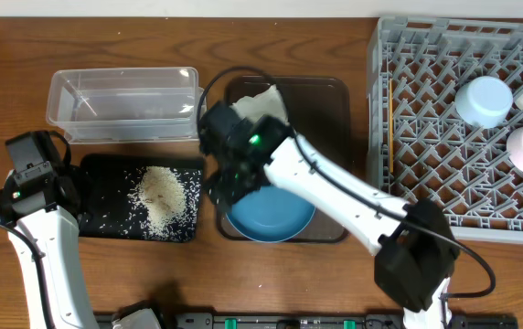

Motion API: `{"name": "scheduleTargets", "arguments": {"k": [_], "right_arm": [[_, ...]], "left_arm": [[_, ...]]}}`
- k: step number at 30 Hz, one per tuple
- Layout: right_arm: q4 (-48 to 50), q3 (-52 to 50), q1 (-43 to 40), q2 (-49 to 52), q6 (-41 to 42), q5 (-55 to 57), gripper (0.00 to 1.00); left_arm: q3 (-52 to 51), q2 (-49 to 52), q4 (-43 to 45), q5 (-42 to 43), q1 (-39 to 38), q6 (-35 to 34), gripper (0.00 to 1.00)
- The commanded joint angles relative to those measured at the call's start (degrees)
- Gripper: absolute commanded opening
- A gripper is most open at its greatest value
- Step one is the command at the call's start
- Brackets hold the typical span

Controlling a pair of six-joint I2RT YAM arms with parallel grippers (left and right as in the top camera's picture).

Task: Sort waste into correct bins and load items into the dishwasher rack
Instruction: 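Reach the right gripper to the blue bowl on the brown tray, then grasp the blue bowl rim with the right gripper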

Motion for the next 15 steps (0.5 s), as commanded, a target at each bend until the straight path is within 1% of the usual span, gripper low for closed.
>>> {"name": "scheduleTargets", "arguments": {"k": [1,5,11,14,15], "right_arm": [[-0.13,-1.18,2.62,-1.86,1.03,4.55,0.83],[4.26,-6.45,5.27,-1.86,5.66,11.41,0.79],[8.66,-13.44,7.63,-1.86,4.66,11.63,0.74],[9.11,-15.72,7.96,-1.86,4.22,11.63,0.64],[9.38,-16.37,8.07,-1.86,4.22,11.61,0.58]], "left_arm": [[0.98,-0.04,0.00,-0.33,0.28,-0.55,0.91],[0.98,-0.04,0.00,-0.33,0.28,-0.55,0.91],[0.98,-0.04,0.02,-0.33,0.28,-0.55,0.91],[0.98,-0.04,0.00,-0.33,0.28,-0.55,0.91],[0.98,-0.04,0.00,-0.33,0.28,-0.55,0.91]]}}
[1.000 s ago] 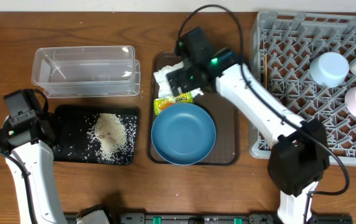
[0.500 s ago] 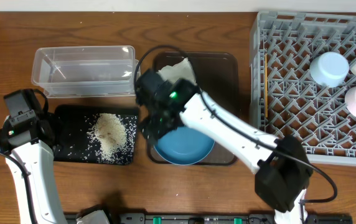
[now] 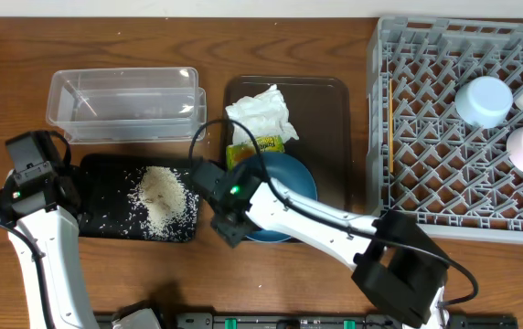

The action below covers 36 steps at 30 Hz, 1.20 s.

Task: Sort waste into correct bins and load items into the dishwasher rack
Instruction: 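Grasp the blue bowl rim with the right gripper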

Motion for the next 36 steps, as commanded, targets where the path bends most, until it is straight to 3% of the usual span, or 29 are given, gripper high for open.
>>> {"name": "scheduleTargets", "arguments": {"k": [1,5,17,22,26,32,36], "right_arm": [[0.70,-1.95,0.55,-1.27,0.33,1.40,0.52],[2.38,-2.19,0.55,-1.27,0.33,1.31,0.36],[5.60,-7.30,0.70,-1.27,0.31,0.72,0.32],[6.29,-7.48,0.70,-1.33,0.35,0.48,0.11],[5.49,-4.20,0.70,-1.38,0.35,0.02,0.01],[0.33,7.08,-0.02,-1.38,-0.31,1.01,0.01],[-5.95,17.59,-2.60,-1.38,-0.31,8.04,0.01]], "left_arm": [[0.98,-0.04,0.04,-0.33,0.28,-0.55,0.91],[0.98,-0.04,0.02,-0.33,0.28,-0.55,0.91],[0.98,-0.04,0.02,-0.33,0.28,-0.55,0.91],[0.98,-0.04,0.02,-0.33,0.28,-0.55,0.91],[0.98,-0.04,0.04,-0.33,0.28,-0.55,0.91],[0.98,-0.04,0.04,-0.33,0.28,-0.55,0.91],[0.98,-0.04,0.04,-0.33,0.28,-0.55,0.91]]}}
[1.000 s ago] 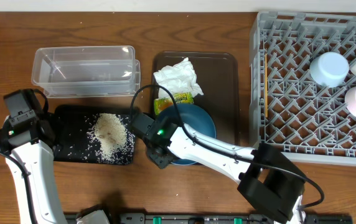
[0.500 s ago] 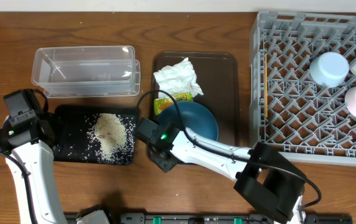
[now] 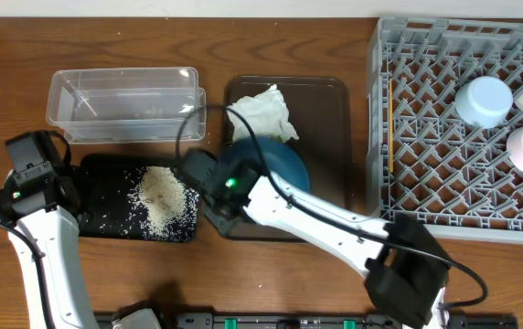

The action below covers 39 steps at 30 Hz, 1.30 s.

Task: Sort waste into correct bins and load items into the dishwasher rack
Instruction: 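Grasp the blue bowl rim with the right gripper, then lift the blue bowl and carry it to the rack's far side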

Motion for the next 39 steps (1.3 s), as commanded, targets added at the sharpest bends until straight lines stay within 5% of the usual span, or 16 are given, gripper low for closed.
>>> {"name": "scheduleTargets", "arguments": {"k": [1,11,23,28,39], "right_arm": [[-3.89,9.35,-3.52,-0.87,-0.42,7.02,0.02],[-13.73,29.20,-25.66,-0.87,-2.89,6.88,0.01],[-11.34,28.13,-59.78,-0.83,-21.79,-52.43,0.01],[-5.92,25.00,-69.94,-0.81,-23.04,-74.77,0.01],[10.25,8.74,-74.97,-0.79,-21.88,-91.36,0.01]], "left_arm": [[0.98,-0.04,0.04,-0.35,0.28,-0.55,0.91],[0.98,-0.04,0.04,-0.35,0.28,-0.55,0.91],[0.98,-0.04,0.04,-0.35,0.28,-0.55,0.91],[0.98,-0.04,0.04,-0.35,0.28,-0.55,0.91],[0.98,-0.04,0.07,-0.35,0.28,-0.55,0.91]]}}
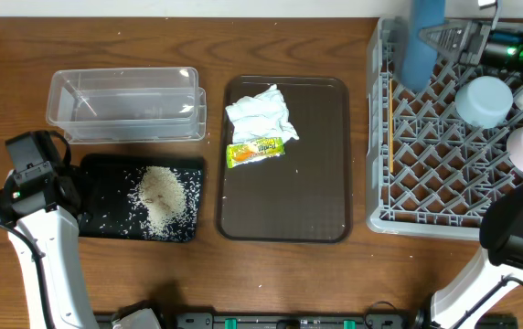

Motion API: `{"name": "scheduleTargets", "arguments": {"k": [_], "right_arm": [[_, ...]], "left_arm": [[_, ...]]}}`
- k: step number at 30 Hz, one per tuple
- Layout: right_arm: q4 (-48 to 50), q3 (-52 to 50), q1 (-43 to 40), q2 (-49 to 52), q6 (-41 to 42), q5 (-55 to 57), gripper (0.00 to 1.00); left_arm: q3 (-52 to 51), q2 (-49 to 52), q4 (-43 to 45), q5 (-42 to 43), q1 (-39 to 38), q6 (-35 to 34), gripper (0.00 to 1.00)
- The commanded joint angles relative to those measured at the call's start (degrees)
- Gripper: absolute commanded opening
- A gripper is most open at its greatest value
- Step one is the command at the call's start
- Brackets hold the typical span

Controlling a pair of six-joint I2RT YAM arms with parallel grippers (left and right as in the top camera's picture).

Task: Sort waste into correct bins and load items into the dishwasher rack
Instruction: 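Lift the blue bowl and carry it to the rack's far side, then lower the blue bowl upside down into the rack and release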

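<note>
My right gripper [452,38] is shut on the rim of a blue bowl [420,41]. It holds the bowl on edge over the far left corner of the grey dishwasher rack [426,174]. On the brown tray [284,210] lie a crumpled white napkin [260,114] and a yellow-orange packet [254,151]. My left gripper [31,164] hangs at the table's left edge, beside the black tray of spilled rice [143,196]; its fingers do not show clearly.
A clear plastic bin [124,105] stands behind the black tray. In the rack's right part sit a light blue cup [485,100], a white cup and a pink cup.
My right arm has left the brown tray and now holds the blue bowl on edge over the rack's far left corner. With the bowl gone, the yellow-orange packet lies uncovered. The left arm has not moved.
The right gripper was over the blue bowl at the front of the brown tray, then at its left rim. Later the bowl stood further back on the tray, over the packet. Now it is held above the rack. The left arm stayed still throughout.
</note>
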Motion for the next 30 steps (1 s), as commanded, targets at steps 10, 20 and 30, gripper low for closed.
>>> {"name": "scheduleTargets", "arguments": {"k": [10,20,30], "right_arm": [[14.58,-12.09,0.24,-0.81,10.40,-4.61,0.01],[14.29,-13.49,0.22,-0.81,12.63,0.02,0.09],[13.07,-13.35,-2.08,-3.67,20.50,20.13,0.51]], "left_arm": [[0.98,-0.04,0.04,-0.33,0.28,-0.55,0.91],[0.98,-0.04,0.04,-0.33,0.28,-0.55,0.91],[0.98,-0.04,0.04,-0.33,0.28,-0.55,0.91]]}}
